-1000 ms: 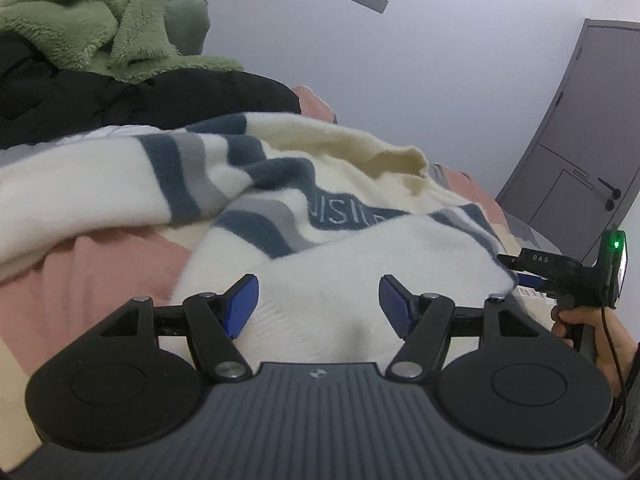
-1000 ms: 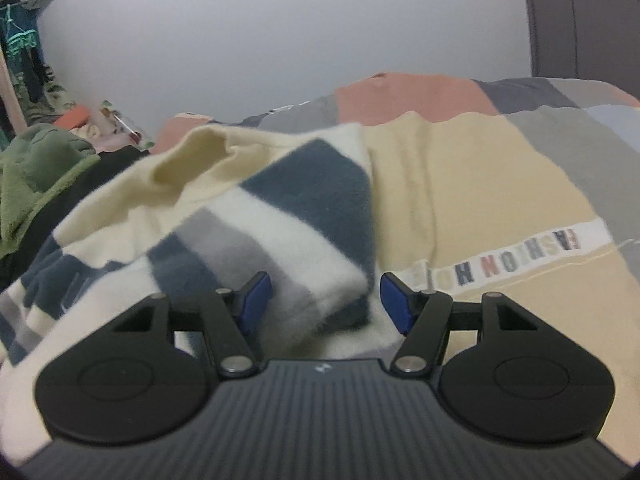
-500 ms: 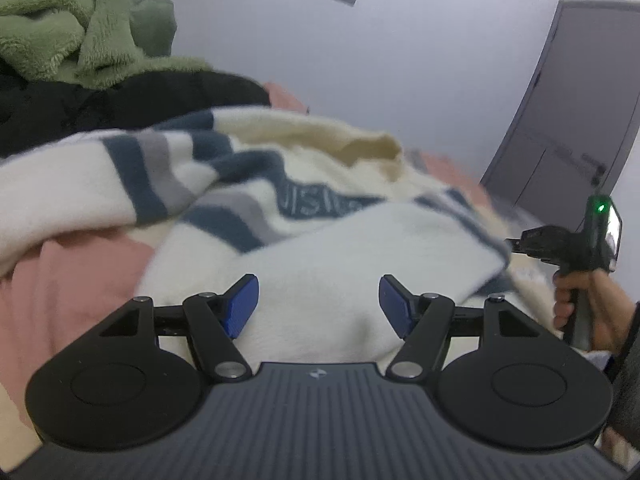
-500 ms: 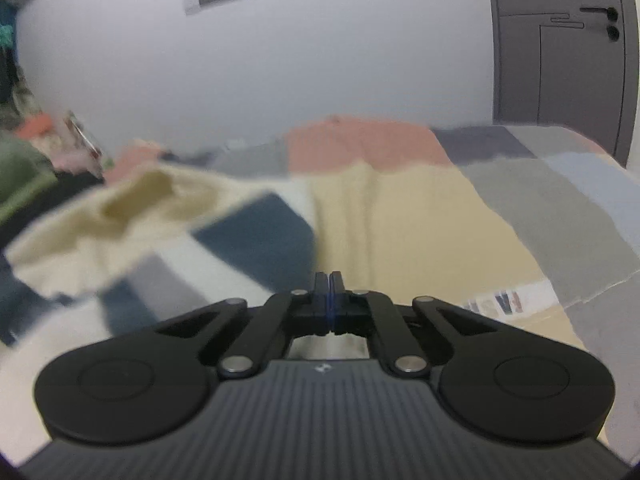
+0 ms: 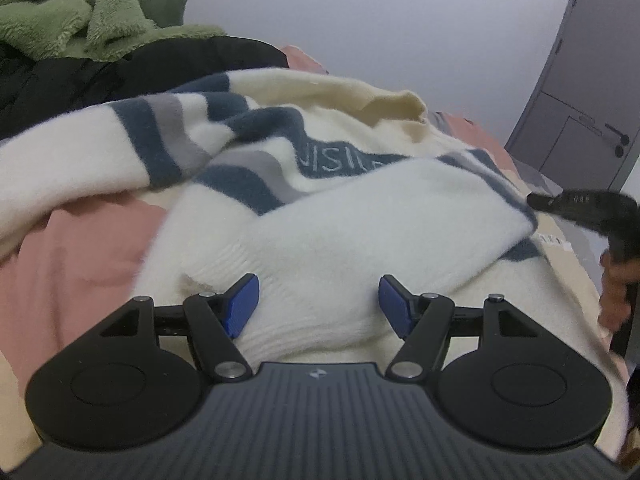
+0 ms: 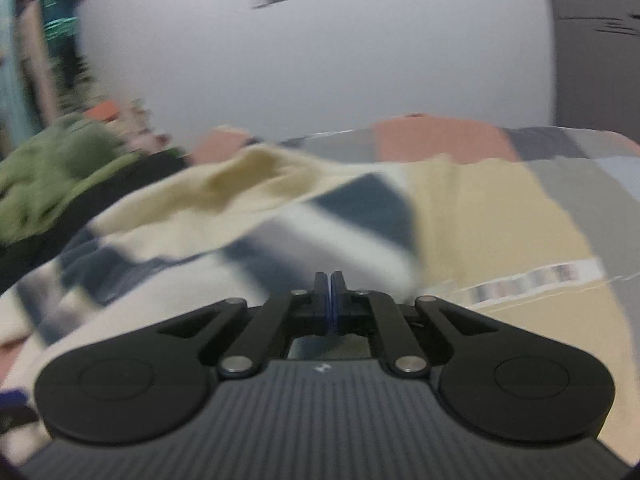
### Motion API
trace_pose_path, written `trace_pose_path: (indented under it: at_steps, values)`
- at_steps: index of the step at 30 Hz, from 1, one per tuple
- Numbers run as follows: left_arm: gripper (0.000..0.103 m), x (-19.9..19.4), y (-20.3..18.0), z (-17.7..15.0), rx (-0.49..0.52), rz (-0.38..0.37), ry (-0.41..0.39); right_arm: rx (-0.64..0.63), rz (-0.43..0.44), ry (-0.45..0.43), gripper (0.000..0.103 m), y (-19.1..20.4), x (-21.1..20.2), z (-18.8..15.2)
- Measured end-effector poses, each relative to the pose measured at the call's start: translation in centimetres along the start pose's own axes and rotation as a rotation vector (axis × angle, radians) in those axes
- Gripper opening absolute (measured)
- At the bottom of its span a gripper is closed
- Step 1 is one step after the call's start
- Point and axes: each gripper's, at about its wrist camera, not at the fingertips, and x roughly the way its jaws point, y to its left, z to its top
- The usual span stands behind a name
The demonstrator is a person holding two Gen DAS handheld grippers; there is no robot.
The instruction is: Fold large clothes
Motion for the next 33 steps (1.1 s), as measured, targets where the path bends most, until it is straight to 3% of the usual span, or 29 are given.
trace_pose_path:
  at_steps: [4, 6, 9, 12, 15, 20, 21, 23, 24, 25, 30, 33]
  values:
    - [0.071, -0.4, 0.0, -0.2, -0.001, 0.000, -0.013, -0.030, 0.103, 0.098, 0.004, 3.0, 0.9, -1.9]
    - [0.071, -0.5, 0.1, -0.3, -0.009, -0.002, -0.019, -0.086, 0.092, 0.148, 0.005, 4.1, 1.7, -3.0]
    - [0.072, -0.7, 0.3, -0.1, -0.032, -0.003, -0.022, -0.104, 0.076, 0.129, 0.004, 4.3, 1.9, -4.4]
    - [0.072, -1.3, 0.6, 0.0, -0.063, 0.001, -0.037, -0.028, 0.090, 0.118, 0.005, 3.7, 0.4, -4.1]
    - [0.072, -2.3, 1.5, 0.4, -0.109, 0.017, -0.071, -0.054, 0.087, 0.137, 0.005, 4.2, -1.5, -3.9]
    - [0.073, -4.4, 4.4, 0.9, -0.249, 0.099, -0.125, -0.049, 0.127, 0.144, 0.006, 5.5, -5.5, -4.8]
    - [0.073, -4.9, 5.1, 1.0, -0.279, 0.132, -0.133, -0.051, 0.137, 0.148, 0.010, 5.8, -6.3, -5.0]
    - [0.073, -6.1, 6.4, 1.1, -0.325, 0.189, -0.158, -0.062, 0.159, 0.148, 0.028, 6.5, -8.1, -5.4]
    - [0.073, -6.7, 7.1, 1.1, -0.355, 0.215, -0.172, -0.061, 0.171, 0.142, 0.049, 6.7, -8.8, -5.5]
    - [0.074, -7.3, 7.9, 1.1, -0.390, 0.243, -0.182, -0.051, 0.188, 0.131, 0.061, 6.9, -9.9, -5.6]
    - [0.078, -9.7, 12.5, 0.4, -0.622, 0.327, -0.239, -0.020, 0.217, 0.127, 0.060, 7.4, -12.8, -6.1]
    - [0.079, -9.9, 15.3, -0.1, -0.787, 0.308, -0.243, -0.005, 0.183, 0.155, 0.060, 7.2, -12.9, -6.5]
